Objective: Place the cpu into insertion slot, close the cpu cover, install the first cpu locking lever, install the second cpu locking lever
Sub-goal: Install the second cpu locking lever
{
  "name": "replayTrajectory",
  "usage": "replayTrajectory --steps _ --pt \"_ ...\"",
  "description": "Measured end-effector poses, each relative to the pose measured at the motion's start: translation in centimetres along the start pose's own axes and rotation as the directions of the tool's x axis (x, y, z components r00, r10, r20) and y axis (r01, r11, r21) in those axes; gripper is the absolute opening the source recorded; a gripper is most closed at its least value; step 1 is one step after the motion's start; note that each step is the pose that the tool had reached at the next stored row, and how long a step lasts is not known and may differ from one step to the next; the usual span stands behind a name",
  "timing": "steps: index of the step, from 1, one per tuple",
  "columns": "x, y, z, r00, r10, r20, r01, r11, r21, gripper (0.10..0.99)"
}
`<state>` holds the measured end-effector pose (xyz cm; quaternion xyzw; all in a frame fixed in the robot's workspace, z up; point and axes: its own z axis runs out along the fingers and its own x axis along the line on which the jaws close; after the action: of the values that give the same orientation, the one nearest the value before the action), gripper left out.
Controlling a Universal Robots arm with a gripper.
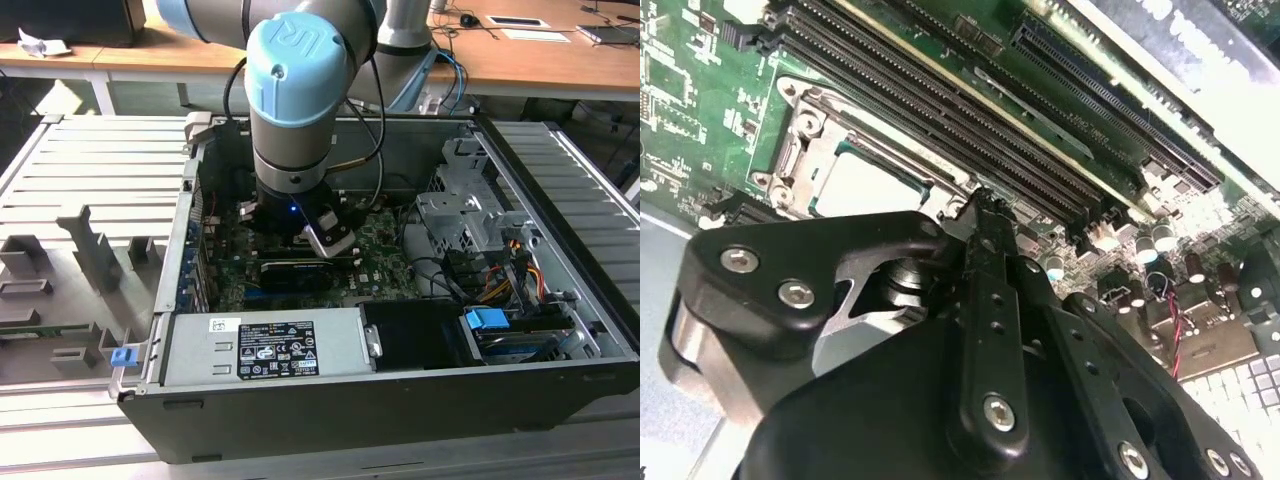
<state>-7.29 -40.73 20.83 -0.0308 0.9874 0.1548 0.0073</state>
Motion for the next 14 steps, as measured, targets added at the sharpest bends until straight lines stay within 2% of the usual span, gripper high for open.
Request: replayTrajectory --steps 4,9,11,14 --pt "0.18 -0.20 0.40 1.0000 0.000 0.0013 0.000 1.0000 -0.007 0.106" --pt "0.23 -0.73 0.28 1.0000 0.000 0.0032 0.000 0.9994 -0.034 0.106" --pt "0.24 -0.77 0.29 1.0000 0.000 0.0035 0.000 0.9993 -0.039 0.106" --pt "0.27 -0.92 0.71 1.0000 0.000 0.0042 0.000 0.9987 -0.052 0.106"
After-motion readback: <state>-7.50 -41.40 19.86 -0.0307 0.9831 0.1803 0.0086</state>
